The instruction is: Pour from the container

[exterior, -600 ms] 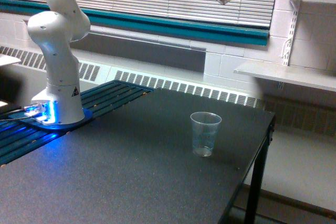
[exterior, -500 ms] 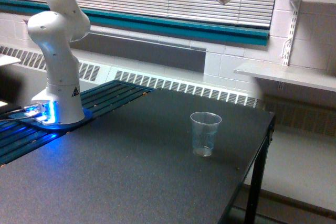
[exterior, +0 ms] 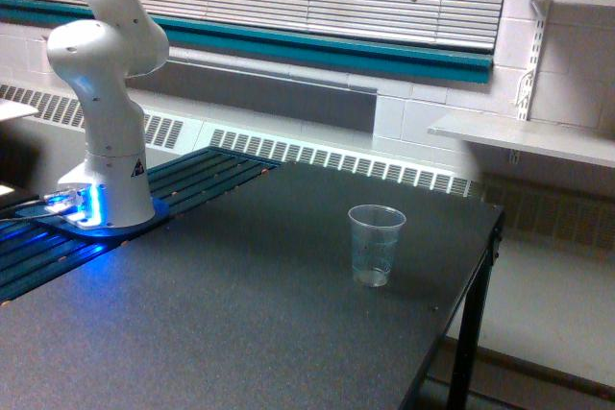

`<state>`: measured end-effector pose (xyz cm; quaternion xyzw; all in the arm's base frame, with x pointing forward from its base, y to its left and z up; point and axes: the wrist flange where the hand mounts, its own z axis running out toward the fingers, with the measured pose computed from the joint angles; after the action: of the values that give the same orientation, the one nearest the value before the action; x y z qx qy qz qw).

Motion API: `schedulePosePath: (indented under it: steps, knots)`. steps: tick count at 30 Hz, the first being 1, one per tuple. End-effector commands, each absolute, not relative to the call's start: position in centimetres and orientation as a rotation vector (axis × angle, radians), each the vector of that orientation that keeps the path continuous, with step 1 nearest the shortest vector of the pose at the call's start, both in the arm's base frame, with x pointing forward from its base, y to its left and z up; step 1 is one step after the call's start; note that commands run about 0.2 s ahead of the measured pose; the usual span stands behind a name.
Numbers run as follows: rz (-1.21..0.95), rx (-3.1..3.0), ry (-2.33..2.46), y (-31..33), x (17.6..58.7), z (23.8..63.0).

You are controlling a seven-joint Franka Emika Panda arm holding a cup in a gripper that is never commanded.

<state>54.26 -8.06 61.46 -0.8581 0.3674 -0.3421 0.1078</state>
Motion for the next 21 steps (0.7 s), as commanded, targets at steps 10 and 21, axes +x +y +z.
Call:
schedulePosePath:
  steps: [10, 21]
  knots:
    - [-0.916, -2.607, 0.901, -4.1, 52.1, 57.1]
    - [-0.792, -2.653, 0.790, -1.2, 50.2, 52.4]
